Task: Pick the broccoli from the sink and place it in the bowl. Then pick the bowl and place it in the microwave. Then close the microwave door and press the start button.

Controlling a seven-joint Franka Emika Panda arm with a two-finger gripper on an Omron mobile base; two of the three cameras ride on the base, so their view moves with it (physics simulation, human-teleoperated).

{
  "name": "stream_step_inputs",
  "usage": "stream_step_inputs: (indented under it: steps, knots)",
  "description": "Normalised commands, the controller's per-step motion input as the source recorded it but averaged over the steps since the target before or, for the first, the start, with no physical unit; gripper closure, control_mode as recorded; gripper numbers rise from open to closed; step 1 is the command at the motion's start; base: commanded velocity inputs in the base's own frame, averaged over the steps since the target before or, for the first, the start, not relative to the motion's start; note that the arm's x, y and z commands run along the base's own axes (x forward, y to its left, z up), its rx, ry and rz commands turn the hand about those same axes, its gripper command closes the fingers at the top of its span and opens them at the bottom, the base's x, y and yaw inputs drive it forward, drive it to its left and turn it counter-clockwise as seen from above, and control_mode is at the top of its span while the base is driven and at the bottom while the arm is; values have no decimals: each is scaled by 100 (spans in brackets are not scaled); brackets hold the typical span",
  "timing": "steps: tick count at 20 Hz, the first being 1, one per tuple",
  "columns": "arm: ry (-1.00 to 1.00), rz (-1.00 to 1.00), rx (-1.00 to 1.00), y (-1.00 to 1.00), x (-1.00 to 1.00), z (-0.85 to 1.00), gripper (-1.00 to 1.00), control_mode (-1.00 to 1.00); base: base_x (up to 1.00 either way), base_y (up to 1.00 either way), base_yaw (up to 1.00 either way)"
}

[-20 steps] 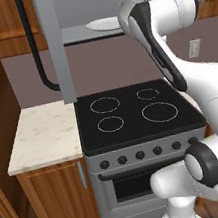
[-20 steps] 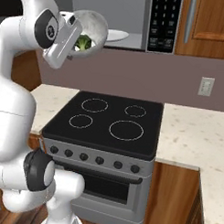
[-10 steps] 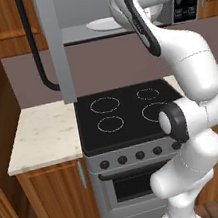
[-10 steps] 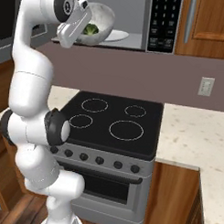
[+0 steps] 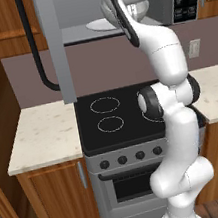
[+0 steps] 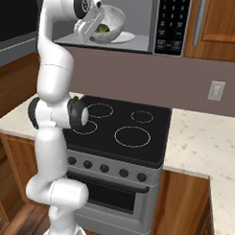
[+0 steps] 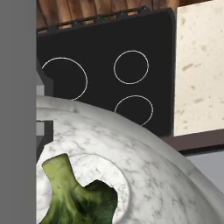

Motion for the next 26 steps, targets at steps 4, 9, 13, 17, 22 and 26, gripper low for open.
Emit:
stream_step_inputs:
  steps: [4, 9, 13, 17, 22, 26]
  knots:
    - [0, 4, 0, 0, 73, 0, 100, -100, 0, 0, 0]
    - [6, 6, 0, 0, 93, -4, 100, -100, 0, 0, 0]
    - [1, 3, 0, 0, 78, 1, 100, -100, 0, 0, 0]
    - [0, 0, 0, 0, 68, 17, 100, -100, 0, 0, 0]
    - [0, 0, 0, 0, 66, 41, 100, -100, 0, 0, 0]
    - [0, 0, 0, 0, 66, 27, 100, -100, 0, 0, 0]
